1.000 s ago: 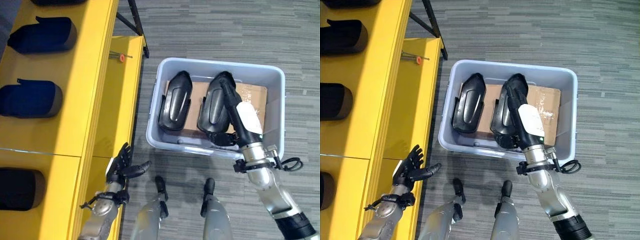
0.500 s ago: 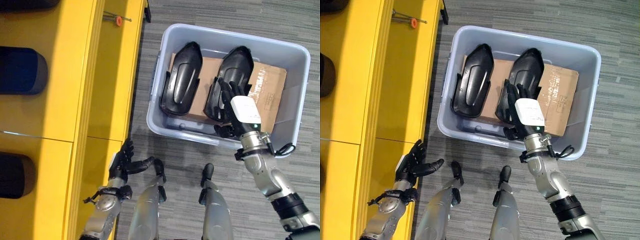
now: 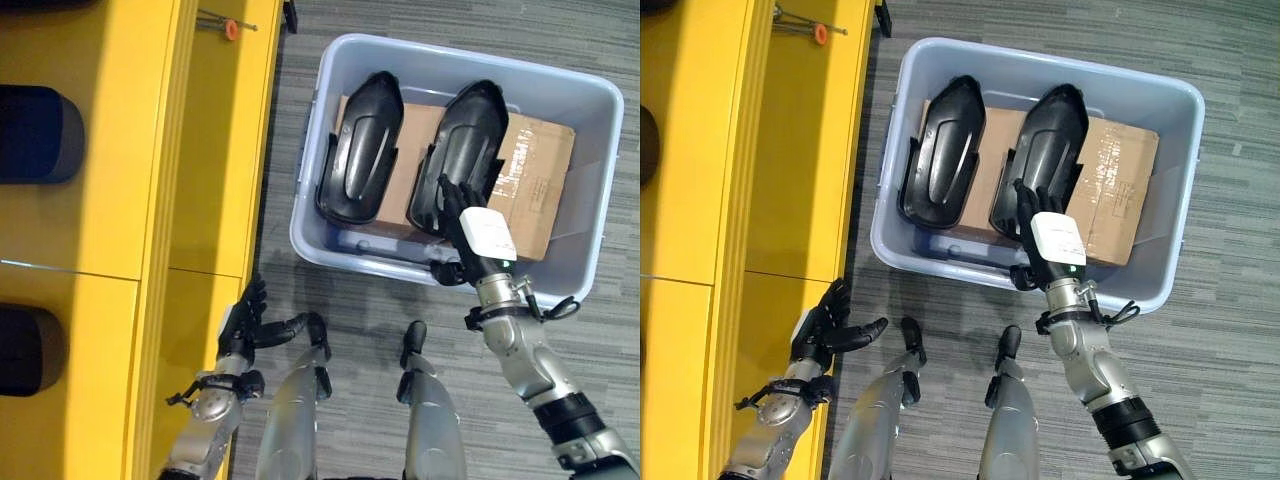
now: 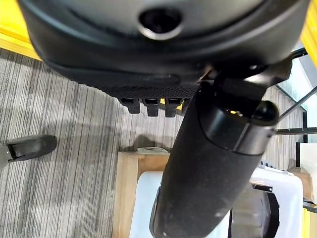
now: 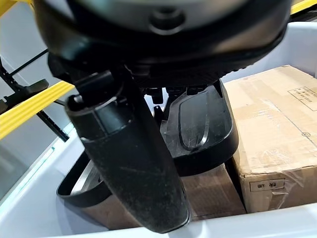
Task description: Move parts from the plastic box to the shelf.
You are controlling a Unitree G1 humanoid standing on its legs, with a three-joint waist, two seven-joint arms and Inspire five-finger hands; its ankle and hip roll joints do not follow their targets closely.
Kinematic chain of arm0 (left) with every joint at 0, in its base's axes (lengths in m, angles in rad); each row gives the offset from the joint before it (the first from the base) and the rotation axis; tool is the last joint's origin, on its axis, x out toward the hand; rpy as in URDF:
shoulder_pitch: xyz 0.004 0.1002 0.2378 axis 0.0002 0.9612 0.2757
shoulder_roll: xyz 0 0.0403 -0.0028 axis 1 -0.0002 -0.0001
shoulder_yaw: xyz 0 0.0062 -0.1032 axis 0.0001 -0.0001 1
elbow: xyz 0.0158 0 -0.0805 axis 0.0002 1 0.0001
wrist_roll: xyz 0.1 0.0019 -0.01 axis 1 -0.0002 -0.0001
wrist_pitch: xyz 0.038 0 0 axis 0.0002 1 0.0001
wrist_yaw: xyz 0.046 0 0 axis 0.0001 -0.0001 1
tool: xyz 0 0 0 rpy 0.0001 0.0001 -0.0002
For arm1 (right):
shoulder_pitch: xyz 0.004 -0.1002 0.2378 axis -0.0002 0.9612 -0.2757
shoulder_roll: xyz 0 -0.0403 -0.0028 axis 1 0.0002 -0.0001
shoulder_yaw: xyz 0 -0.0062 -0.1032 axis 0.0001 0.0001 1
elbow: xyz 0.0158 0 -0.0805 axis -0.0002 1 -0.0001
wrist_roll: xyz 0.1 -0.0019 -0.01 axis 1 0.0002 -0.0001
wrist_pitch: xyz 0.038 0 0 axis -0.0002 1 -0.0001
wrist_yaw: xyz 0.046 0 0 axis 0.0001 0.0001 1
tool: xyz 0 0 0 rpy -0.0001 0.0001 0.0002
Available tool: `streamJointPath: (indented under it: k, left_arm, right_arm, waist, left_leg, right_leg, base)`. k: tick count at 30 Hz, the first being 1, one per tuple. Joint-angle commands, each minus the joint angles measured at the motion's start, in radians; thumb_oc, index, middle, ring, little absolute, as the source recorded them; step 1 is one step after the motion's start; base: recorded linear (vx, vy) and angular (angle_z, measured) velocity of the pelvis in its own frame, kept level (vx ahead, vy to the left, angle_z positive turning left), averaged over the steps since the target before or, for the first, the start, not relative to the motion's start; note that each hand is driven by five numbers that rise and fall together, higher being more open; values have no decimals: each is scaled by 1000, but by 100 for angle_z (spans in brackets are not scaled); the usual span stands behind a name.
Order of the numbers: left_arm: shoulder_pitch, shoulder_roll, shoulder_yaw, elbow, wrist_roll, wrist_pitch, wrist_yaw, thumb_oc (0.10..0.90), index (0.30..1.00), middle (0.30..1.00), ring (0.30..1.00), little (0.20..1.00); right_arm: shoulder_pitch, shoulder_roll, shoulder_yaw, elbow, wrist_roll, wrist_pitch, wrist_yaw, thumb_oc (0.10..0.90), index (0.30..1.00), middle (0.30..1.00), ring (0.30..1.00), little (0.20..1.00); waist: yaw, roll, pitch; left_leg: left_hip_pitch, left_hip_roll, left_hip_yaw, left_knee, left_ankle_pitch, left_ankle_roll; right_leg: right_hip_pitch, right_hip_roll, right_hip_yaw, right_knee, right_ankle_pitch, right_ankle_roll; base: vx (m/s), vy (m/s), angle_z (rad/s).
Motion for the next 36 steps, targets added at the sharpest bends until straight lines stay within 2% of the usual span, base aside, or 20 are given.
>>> streamJointPath:
  k: [1, 13, 14, 15, 16, 17, 19, 21, 22, 25, 26, 27, 28, 36]
  left_arm:
    - [43, 50, 46, -103, 26, -78, 14, 900, 1000, 1000, 1000, 1000]
    - [26, 61, 33, -113, 28, -82, 24, 900, 1000, 1000, 1000, 1000]
    - [23, 61, 28, -108, 27, -83, 27, 900, 1000, 1000, 1000, 1000]
    - [21, 63, 25, -111, 27, -85, 30, 900, 1000, 1000, 1000, 1000]
    - [20, 64, 23, -112, 26, -87, 30, 900, 1000, 1000, 1000, 1000]
    - [22, 66, 23, -114, 23, -91, 31, 900, 1000, 1000, 1000, 1000]
    - [22, 68, 20, -115, 22, -94, 32, 900, 1000, 1000, 1000, 1000]
    - [22, 68, 18, -117, 21, -95, 31, 900, 1000, 1000, 1000, 1000]
    - [20, 71, 12, -114, 19, -98, 31, 900, 1000, 1000, 1000, 1000]
    - [14, 70, 2, -102, 10, -100, 35, 900, 1000, 1000, 1000, 1000]
    - [11, 70, 0, -97, 7, -99, 35, 900, 1000, 1000, 1000, 1000]
    - [11, 70, 1, -97, 7, -99, 35, 900, 1000, 1000, 1000, 1000]
    - [8, 70, 0, -94, 7, -98, 36, 900, 1000, 1000, 1000, 1000]
    - [0, 66, 8, -82, 13, -98, 45, 900, 1000, 1000, 1000, 1000]
  right_arm:
    - [-59, 1, -41, -53, 8, -30, -92, 900, 1000, 1000, 1000, 1000]
    - [-156, 21, -30, 30, 30, 2, -146, 900, 1000, 1000, 1000, 1000]
    - [-170, 43, -16, 85, 60, 7, -148, 900, 1000, 1000, 1000, 1000]
    - [-180, 49, -5, 120, 67, 10, -149, 900, 1000, 1000, 1000, 1000]
    - [-199, 52, 6, 158, 65, 21, -147, 900, 1000, 1000, 1000, 1000]
    - [-219, 54, 15, 205, 72, 27, -150, 900, 1000, 1000, 1000, 1000]
    - [-247, 57, 27, 260, 81, 34, -155, 900, 1000, 1000, 1000, 1000]
    - [-258, 58, 32, 279, 85, 36, -156, 900, 1000, 1000, 1000, 1000]
    - [-286, 66, 42, 343, 109, 36, -163, 900, 1000, 1000, 1000, 1000]
    - [-327, 92, 63, 454, 171, 35, -160, 900, 1000, 1000, 1000, 1000]
    - [-347, 104, 76, 507, 207, 33, -147, 853, 934, 934, 934, 934]
    - [-352, 105, 78, 513, 209, 31, -149, 600, 580, 580, 580, 580]
    - [-361, 121, 86, 558, 250, 24, -133, 400, 300, 300, 300, 300]
    - [-344, 136, 118, 591, 276, 12, -105, 400, 300, 300, 300, 300]
  waist:
    - [2, -37, -34]
    - [14, -8, 0]
    - [19, 0, 5]
    - [19, 5, 6]
    - [26, 13, 6]
    - [27, 20, 6]
    - [30, 27, 6]
    - [29, 30, 6]
    - [35, 38, 6]
    - [40, 46, 6]
    - [43, 49, 6]
    - [42, 48, 6]
    - [44, 52, 6]
    - [43, 48, 6]
  left_leg:
    - [-68, 134, -40, 146, -49, -120]
    - [-115, 127, -47, 166, -52, -114]
    - [-118, 126, -59, 170, -73, -124]
    - [-135, 124, -50, 170, -51, -113]
    - [-134, 123, -62, 173, -74, -123]
    - [-161, 119, -54, 177, -53, -111]
    - [-167, 118, -64, 182, -76, -122]
    - [-187, 116, -56, 182, -53, -110]
    - [-186, 117, -64, 186, -77, -121]
    - [-208, 117, -63, 188, -74, -121]
    - [-212, 116, -62, 187, -73, -122]
    - [-214, 116, -62, 187, -73, -122]
    - [-214, 115, -62, 185, -72, -121]
    - [-195, 115, -59, 175, -72, -121]
  right_leg:
    - [41, -134, 9, -50, 98, 68]
    - [3, -141, 8, -33, 103, 68]
    - [6, -138, 11, -24, 84, 75]
    - [-9, -141, 4, -26, 101, 67]
    - [-8, -139, 8, -23, 85, 74]
    - [-34, -144, 5, -22, 104, 65]
    - [-40, -143, 12, -16, 88, 73]
    - [-58, -147, 8, -19, 107, 65]
    - [-58, -143, 14, -13, 89, 73]
    - [-86, -147, 17, -4, 89, 71]
    - [-91, -147, 16, -3, 91, 70]
    - [-92, -147, 16, -2, 91, 70]
    - [-95, -147, 15, -3, 93, 69]
    - [-83, -145, 13, -5, 93, 68]
  base:
    - [0, 0, 0]
    - [6, -1, 0]
    - [0, 0, 0]
    - [66, -15, 2]
    - [-78, 13, 6]
    - [-6, 8, 8]
    - [26, 9, 7]
    - [-7, 9, 5]
    - [-7, 10, 6]
    - [21, 0, 1]
    - [0, 0, 0]
    - [0, 0, 0]
    - [0, 0, 0]
    - [0, 0, 0]
